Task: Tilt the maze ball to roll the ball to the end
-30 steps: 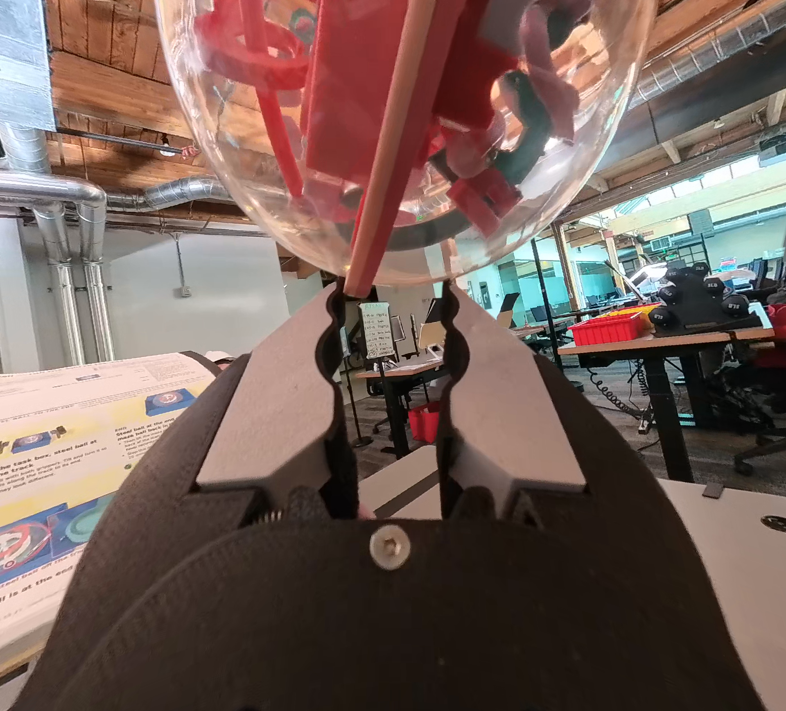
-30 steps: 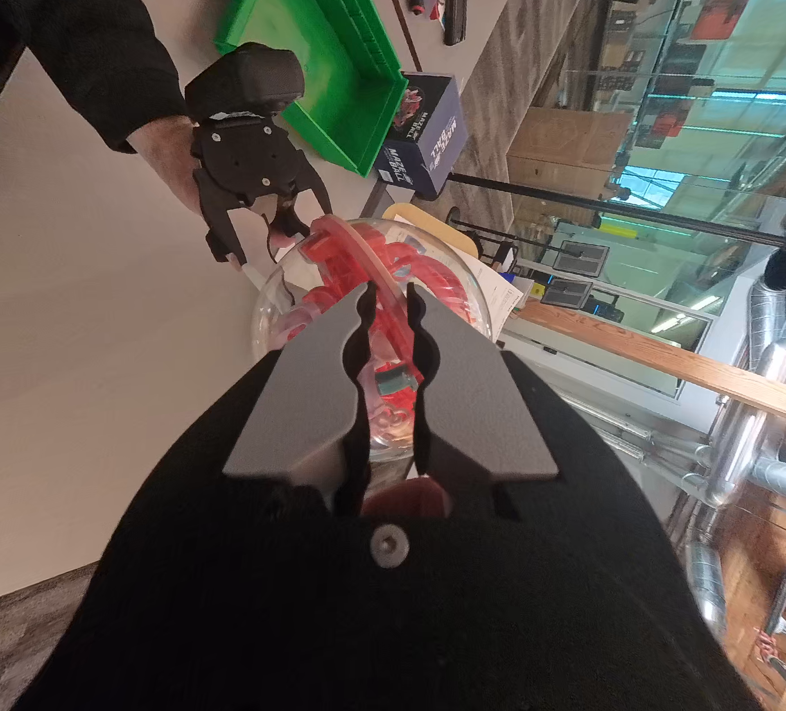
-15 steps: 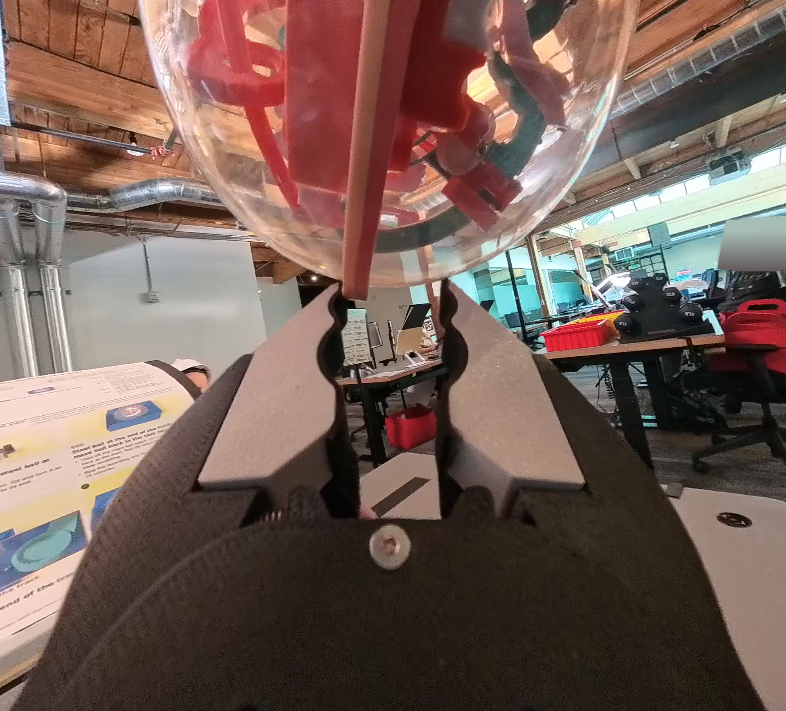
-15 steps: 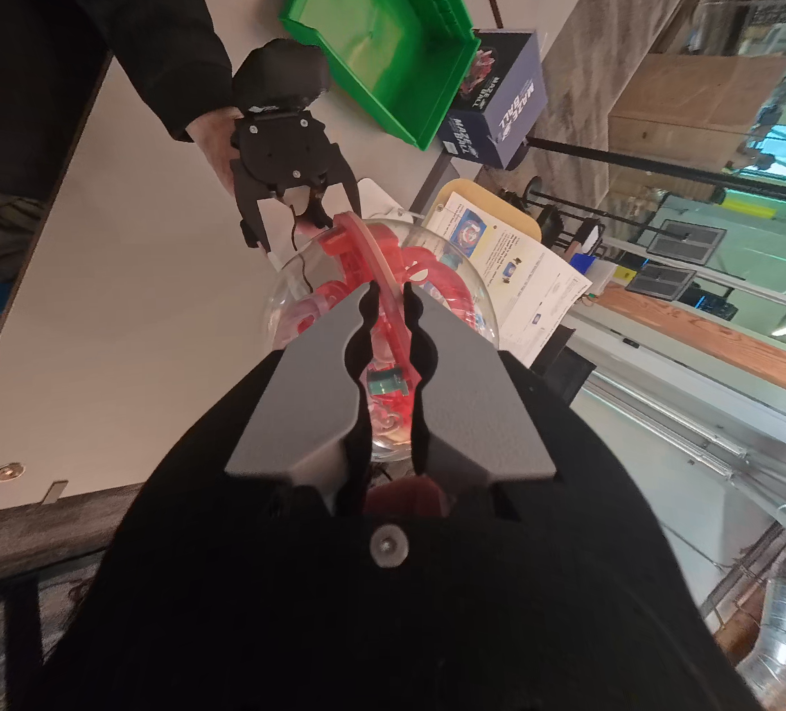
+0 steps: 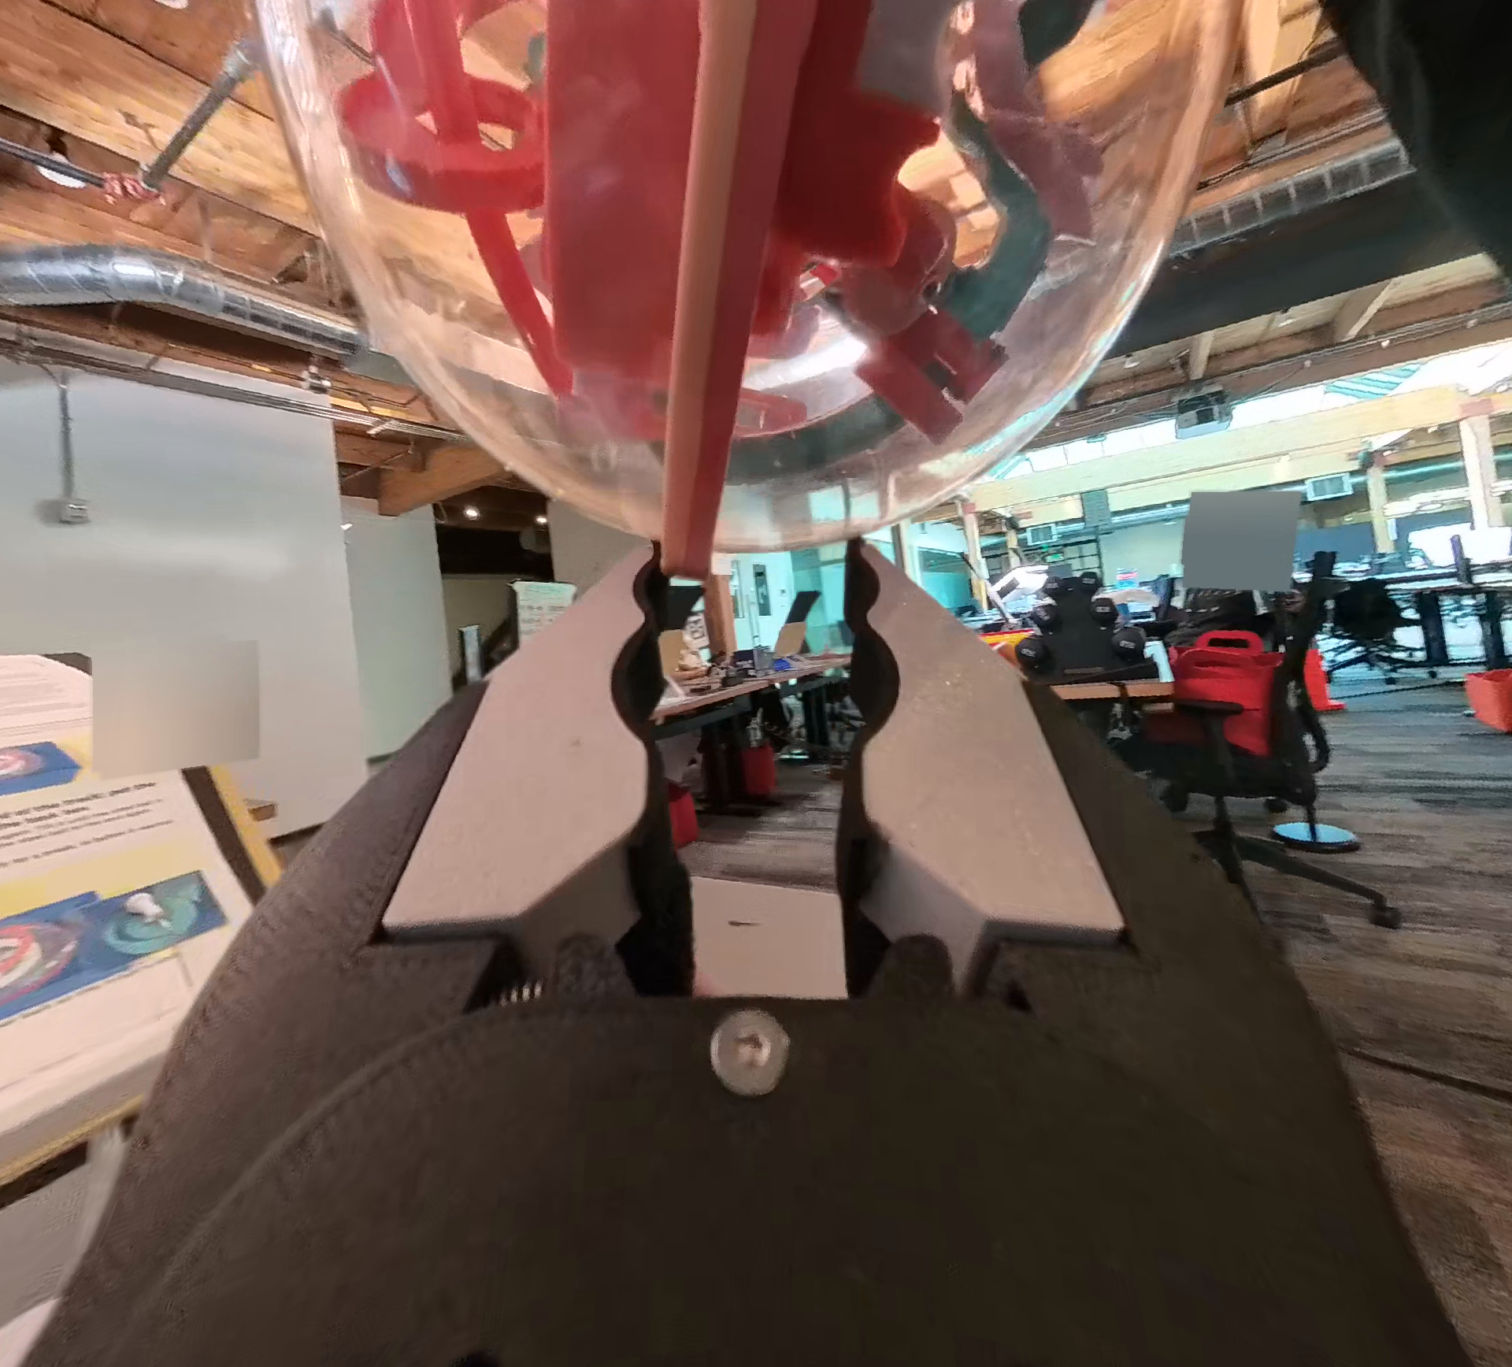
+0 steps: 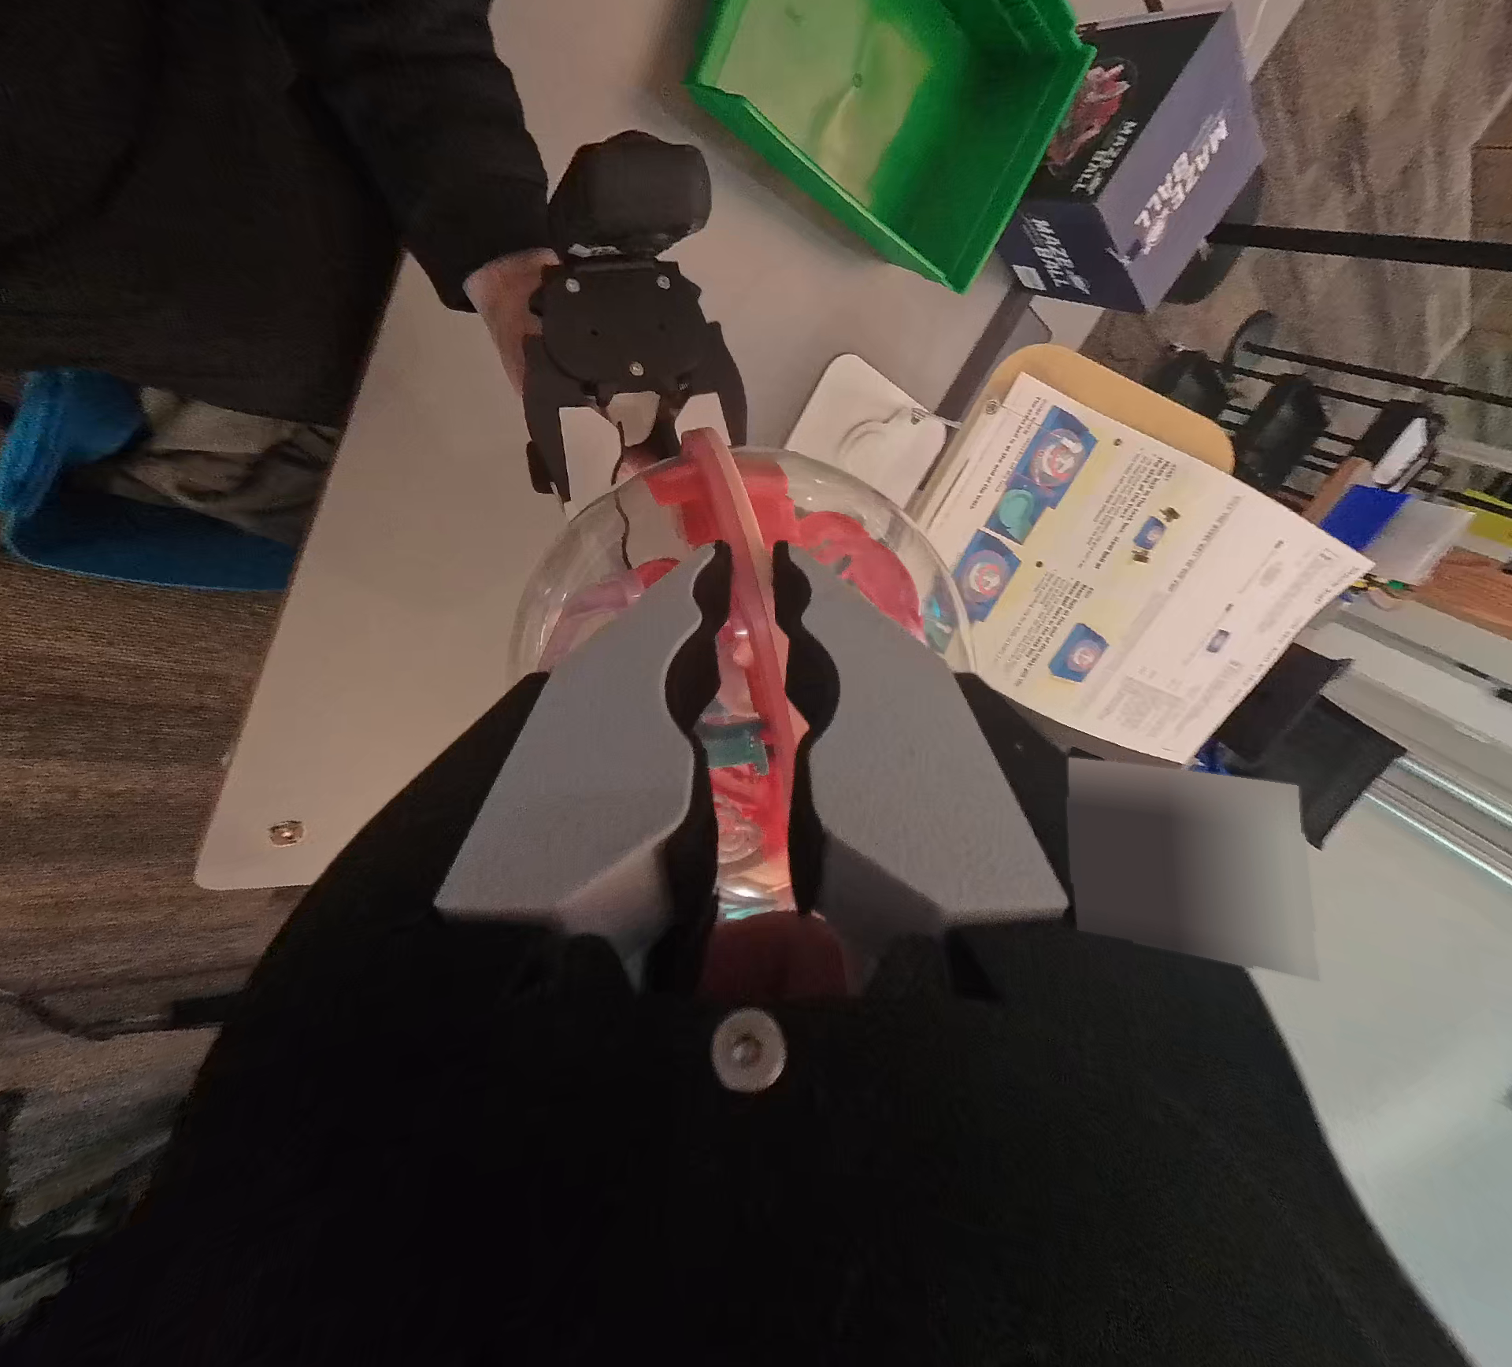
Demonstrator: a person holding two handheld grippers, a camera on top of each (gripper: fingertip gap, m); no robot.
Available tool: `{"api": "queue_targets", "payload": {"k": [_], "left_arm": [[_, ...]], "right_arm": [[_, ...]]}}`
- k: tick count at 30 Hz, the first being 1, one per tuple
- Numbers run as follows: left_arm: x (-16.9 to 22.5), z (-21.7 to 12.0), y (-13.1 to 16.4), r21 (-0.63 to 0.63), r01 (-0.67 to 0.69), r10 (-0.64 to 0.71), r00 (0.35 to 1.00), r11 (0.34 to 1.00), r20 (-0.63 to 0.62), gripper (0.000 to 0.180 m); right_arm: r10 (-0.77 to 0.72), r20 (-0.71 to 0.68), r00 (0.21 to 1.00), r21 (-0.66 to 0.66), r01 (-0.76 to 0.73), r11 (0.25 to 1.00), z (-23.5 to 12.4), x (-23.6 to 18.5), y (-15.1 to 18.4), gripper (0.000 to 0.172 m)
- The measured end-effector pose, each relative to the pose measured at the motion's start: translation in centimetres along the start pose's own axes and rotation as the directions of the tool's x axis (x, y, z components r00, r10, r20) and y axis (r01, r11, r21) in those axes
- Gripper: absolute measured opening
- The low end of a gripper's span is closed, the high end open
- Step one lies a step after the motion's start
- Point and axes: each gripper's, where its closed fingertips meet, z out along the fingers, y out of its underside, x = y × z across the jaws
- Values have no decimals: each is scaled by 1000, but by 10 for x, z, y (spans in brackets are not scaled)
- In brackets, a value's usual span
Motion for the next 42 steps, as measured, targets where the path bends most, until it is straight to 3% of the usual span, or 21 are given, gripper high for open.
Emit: {"api": "queue_targets", "payload": {"k": [1,18,27,42], "left_arm": [[3,-1,2,-4,18,-18,1000,1000,-10,41],[49,-15,22,-67,263,-270,952,963,-142,40],[64,-39,35,-145,408,-428,890,902,-159,40],[53,-51,48,-125,417,-432,892,900,-133,36]], "right_arm": [[11,21,1000,2,-11,1000,1,-1,0,8],[156,282,947,111,-194,975,17,-18,5,7],[229,417,879,240,-350,905,38,-18,12,7],[256,483,837,296,-431,852,55,-13,13,7]]}}
